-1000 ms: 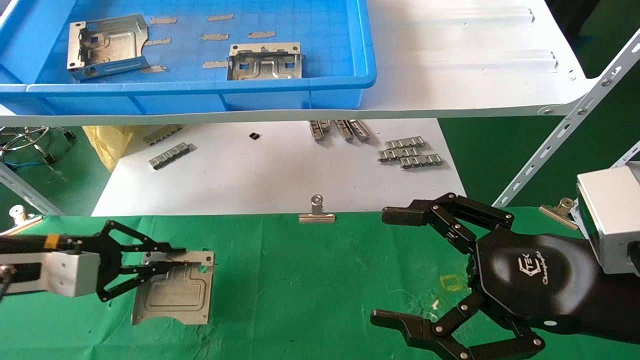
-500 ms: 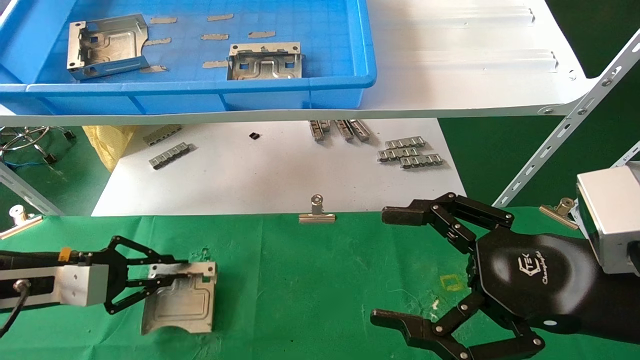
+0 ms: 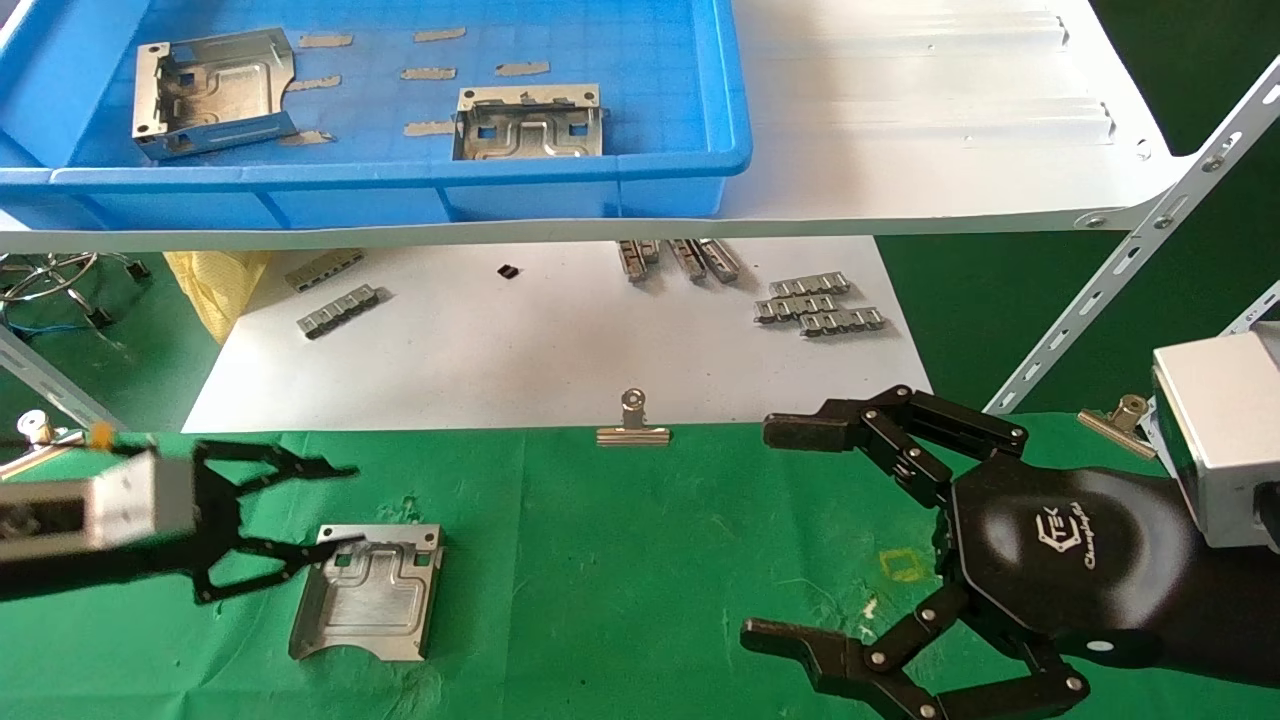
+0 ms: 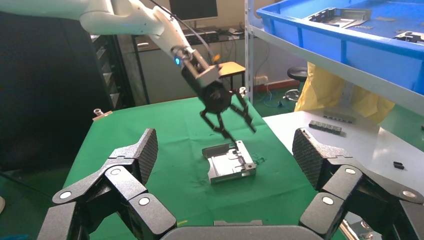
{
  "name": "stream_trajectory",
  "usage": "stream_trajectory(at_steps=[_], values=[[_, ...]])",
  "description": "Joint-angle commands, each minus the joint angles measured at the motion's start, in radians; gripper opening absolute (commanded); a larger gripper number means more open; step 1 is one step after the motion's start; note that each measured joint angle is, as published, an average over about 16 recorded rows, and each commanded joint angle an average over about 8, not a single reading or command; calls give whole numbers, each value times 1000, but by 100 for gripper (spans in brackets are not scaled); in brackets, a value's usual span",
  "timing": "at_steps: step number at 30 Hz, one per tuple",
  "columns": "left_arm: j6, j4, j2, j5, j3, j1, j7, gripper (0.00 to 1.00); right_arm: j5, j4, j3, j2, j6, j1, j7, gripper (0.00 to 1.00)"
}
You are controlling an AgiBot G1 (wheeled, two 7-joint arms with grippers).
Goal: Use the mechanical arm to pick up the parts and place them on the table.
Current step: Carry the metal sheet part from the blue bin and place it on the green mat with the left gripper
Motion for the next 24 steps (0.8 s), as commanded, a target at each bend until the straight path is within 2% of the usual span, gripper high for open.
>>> stream_trajectory(at_steps=[1, 5, 14, 24], values=[[1, 6, -8, -16, -2, -2, -70, 100, 0, 0, 0, 0, 0, 0, 0, 100], [2, 12, -15, -37, -8, 5, -121, 100, 0, 0, 0, 0, 0, 0, 0, 100], [1, -7, -18, -42, -17, 14, -129, 100, 0, 0, 0, 0, 0, 0, 0, 100], [-13, -177, -40, -81, -90, 86, -264, 100, 0, 0, 0, 0, 0, 0, 0, 100]])
